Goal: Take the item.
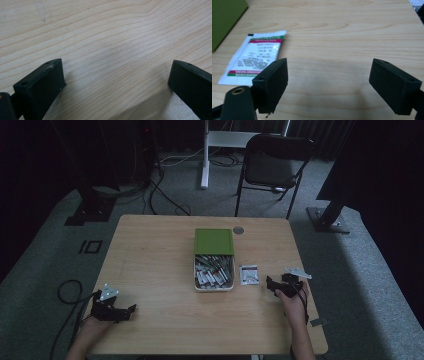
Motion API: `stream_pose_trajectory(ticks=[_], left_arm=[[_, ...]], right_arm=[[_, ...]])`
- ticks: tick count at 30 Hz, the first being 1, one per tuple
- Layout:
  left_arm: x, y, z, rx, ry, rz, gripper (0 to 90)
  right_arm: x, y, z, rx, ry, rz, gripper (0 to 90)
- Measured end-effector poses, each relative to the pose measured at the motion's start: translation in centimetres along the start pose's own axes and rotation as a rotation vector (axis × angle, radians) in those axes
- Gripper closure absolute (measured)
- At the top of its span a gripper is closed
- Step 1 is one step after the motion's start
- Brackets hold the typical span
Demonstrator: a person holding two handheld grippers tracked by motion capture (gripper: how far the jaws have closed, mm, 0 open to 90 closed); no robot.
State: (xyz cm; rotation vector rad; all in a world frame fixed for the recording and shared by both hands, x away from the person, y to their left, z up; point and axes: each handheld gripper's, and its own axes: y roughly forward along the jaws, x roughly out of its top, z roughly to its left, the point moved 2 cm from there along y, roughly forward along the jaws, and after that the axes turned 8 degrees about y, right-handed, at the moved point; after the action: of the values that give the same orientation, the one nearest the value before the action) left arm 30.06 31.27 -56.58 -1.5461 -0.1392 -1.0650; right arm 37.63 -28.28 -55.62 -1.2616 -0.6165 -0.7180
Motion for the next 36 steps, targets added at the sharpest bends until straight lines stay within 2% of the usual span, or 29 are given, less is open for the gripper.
stream_pose_trajectory(ticks=[7,15,21,26,32,36], left_arm=[[0.0,0.0,0.0,0.0,0.0,0.0,1.4],[0.0,0.0,0.0,0.001,0.0,0.0,1.4],[0.0,0.0,0.0,0.0,0.0,-0.001,1.4],[0.0,0.0,0.0,0.0,0.0,-0.001,1.4],[0.0,0.0,0.0,0.001,0.0,-0.002,1.5],[0.0,0.0,0.0,0.001,0.0,-0.002,1.4]], right_arm=[[-0.7,-0.8,-1.2,-0.04,0.004,0.004,14.2],[-1.5,-1.7,-2.4,-0.056,0.014,0.012,14.2],[-2.5,-2.5,-3.5,-0.093,0.036,0.024,14.2],[-3.2,-3.1,-4.2,-0.092,0.048,0.035,14.2],[-3.8,-4.1,-4.6,-0.118,0.063,0.025,14.3],[-4.3,-4.7,-4.5,-0.136,0.051,0.028,14.3]])
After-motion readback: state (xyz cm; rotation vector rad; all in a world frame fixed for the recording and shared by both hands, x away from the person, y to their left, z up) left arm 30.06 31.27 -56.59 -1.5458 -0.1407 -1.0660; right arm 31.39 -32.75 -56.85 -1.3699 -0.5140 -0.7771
